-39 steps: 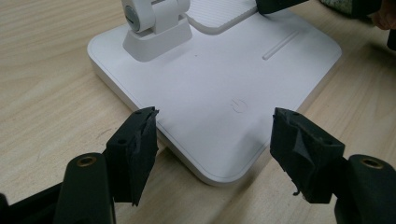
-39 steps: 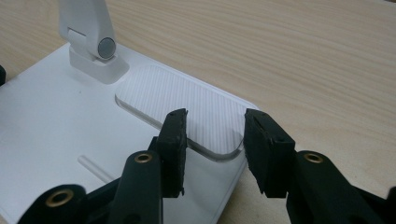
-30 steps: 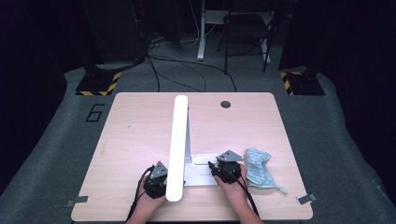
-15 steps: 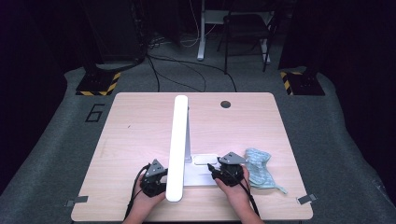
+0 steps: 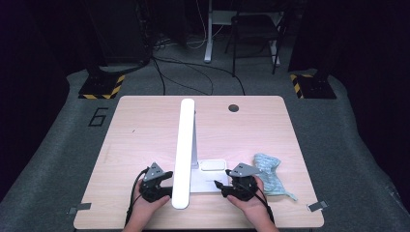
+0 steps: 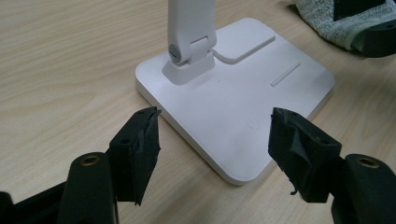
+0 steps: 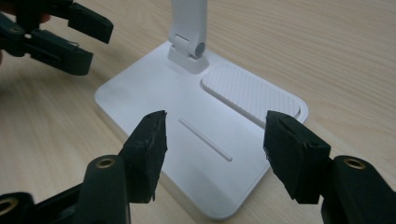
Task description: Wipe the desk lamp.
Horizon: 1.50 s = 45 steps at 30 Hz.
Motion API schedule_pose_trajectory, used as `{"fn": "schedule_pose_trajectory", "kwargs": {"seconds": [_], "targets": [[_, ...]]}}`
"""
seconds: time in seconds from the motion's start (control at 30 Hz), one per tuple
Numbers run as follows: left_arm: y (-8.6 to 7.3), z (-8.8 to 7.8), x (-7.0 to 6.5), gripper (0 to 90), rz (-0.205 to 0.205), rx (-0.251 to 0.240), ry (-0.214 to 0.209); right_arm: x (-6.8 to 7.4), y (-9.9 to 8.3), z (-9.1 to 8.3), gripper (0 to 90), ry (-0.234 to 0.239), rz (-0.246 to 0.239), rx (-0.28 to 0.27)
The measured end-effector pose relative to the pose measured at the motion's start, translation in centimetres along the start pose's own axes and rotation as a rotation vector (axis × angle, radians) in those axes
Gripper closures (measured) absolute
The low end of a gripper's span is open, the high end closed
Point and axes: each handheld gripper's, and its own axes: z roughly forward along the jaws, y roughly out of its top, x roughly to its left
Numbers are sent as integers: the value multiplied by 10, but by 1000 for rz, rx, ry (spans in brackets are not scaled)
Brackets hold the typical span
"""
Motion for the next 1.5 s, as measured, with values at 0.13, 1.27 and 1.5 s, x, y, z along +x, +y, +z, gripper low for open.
{"fn": "schedule_pose_trajectory", "kwargs": {"seconds": [0.13, 1.27, 1.5], "targets": [[1, -5, 2, 338, -11, -23, 10, -2, -3, -15, 387, 2, -4, -16], [-1, -27, 35, 338, -104, -64, 70, -49, -61, -37, 396, -124, 155, -85], [-3, -26, 39, 338, -139, -78, 74, -48, -62, -32, 396, -115, 152, -79]]}}
